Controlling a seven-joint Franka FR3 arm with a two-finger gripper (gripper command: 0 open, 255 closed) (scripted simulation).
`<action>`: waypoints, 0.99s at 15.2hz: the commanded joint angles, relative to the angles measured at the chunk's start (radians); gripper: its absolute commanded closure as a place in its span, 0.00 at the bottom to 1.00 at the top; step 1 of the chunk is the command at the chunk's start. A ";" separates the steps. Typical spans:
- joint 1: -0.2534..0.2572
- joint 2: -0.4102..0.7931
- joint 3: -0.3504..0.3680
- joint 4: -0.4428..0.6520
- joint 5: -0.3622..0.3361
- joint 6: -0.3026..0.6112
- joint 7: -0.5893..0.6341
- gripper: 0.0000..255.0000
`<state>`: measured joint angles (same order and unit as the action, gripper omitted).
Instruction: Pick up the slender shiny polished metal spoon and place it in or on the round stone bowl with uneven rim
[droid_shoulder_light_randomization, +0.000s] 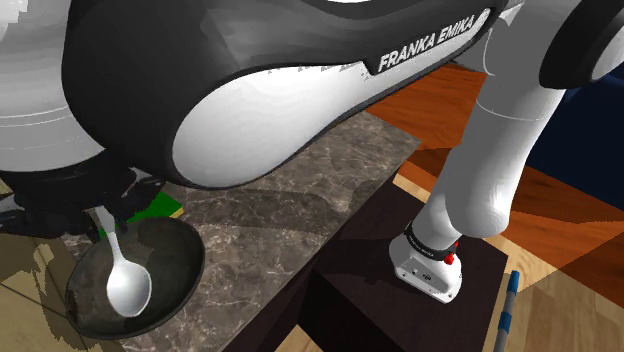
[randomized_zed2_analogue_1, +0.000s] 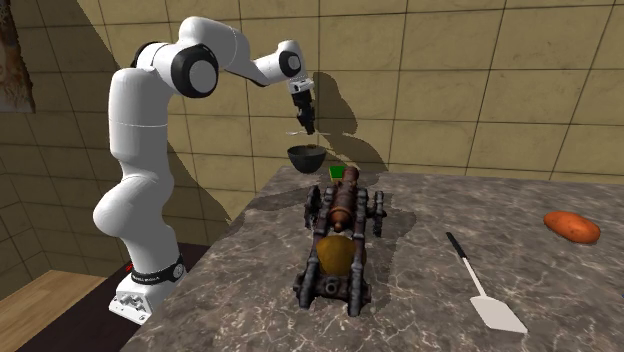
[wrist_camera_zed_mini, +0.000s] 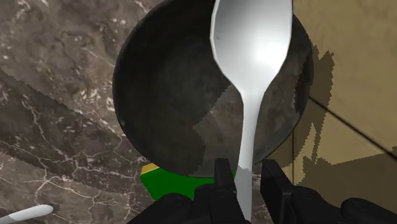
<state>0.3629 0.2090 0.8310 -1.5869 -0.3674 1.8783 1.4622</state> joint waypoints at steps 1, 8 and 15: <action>-0.004 -0.003 -0.001 -0.032 0.000 0.029 0.007 1.00; -0.010 0.003 -0.007 -0.119 -0.016 0.117 0.031 1.00; -0.010 0.012 -0.012 -0.159 -0.030 0.161 0.047 1.00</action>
<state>0.3537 0.2213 0.8193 -1.7440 -0.3975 2.0378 1.5091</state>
